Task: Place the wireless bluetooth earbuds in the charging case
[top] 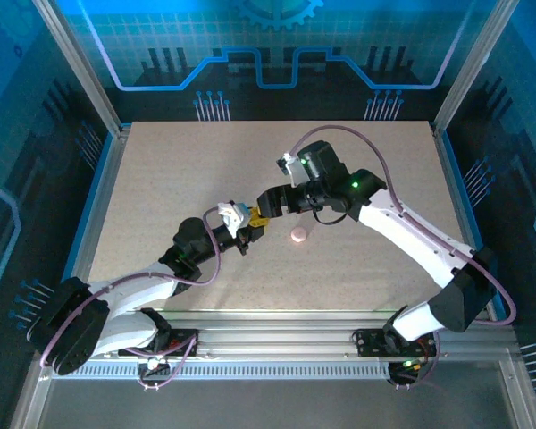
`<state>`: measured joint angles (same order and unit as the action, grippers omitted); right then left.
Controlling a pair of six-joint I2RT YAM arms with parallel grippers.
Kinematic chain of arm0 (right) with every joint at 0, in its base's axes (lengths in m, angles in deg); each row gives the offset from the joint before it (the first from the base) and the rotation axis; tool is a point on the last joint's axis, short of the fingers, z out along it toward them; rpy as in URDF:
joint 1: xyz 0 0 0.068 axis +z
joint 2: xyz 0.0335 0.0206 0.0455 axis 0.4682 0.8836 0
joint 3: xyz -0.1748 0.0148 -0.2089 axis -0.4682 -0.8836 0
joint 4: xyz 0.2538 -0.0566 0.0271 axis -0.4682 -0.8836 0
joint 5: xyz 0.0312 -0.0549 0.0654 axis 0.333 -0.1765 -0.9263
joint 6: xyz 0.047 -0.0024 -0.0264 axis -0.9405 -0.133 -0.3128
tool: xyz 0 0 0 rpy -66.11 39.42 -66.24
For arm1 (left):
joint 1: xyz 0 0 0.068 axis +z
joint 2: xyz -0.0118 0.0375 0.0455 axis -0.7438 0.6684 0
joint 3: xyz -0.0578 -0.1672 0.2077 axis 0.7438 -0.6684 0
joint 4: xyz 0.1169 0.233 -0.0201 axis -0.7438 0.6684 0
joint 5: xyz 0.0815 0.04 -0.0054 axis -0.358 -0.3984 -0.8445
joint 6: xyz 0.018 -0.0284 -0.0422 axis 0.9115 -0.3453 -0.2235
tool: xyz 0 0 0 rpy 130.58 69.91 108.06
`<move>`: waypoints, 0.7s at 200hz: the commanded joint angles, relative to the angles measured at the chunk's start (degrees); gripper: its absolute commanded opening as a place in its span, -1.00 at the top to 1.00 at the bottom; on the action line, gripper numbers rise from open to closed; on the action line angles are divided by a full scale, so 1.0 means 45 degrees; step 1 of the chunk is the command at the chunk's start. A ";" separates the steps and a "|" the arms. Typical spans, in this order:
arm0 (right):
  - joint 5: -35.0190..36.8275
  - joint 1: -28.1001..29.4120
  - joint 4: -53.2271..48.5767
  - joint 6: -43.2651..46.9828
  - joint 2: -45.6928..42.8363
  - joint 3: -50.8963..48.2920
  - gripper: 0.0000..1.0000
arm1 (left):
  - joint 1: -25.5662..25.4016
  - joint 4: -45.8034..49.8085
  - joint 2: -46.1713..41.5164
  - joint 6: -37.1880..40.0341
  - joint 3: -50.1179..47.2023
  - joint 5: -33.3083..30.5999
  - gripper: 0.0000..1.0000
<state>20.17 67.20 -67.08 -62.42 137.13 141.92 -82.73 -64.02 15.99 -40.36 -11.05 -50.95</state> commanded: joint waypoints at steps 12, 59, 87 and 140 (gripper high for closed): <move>-0.0130 0.0214 -0.0237 0.0234 0.0194 0.0522 -0.75 | -0.0070 -0.0072 -0.0313 0.0384 0.0303 0.0019 0.76; -0.0011 0.0297 -0.0694 0.0373 0.0522 0.0801 -0.76 | -0.0075 -0.0115 -0.0313 0.0384 0.0334 -0.0022 0.76; 0.0074 0.0332 -0.0859 0.0483 0.0624 0.0911 -0.70 | -0.0087 -0.0084 -0.0371 0.0365 0.0298 -0.0005 0.76; 0.0138 0.0332 -0.0957 0.0573 0.0654 0.0985 -0.60 | -0.0071 -0.0098 -0.0362 0.0375 0.0326 -0.0032 0.76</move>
<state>20.17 68.10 -69.74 -60.69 139.86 144.37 -82.73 -63.56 15.55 -40.36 -11.05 -50.95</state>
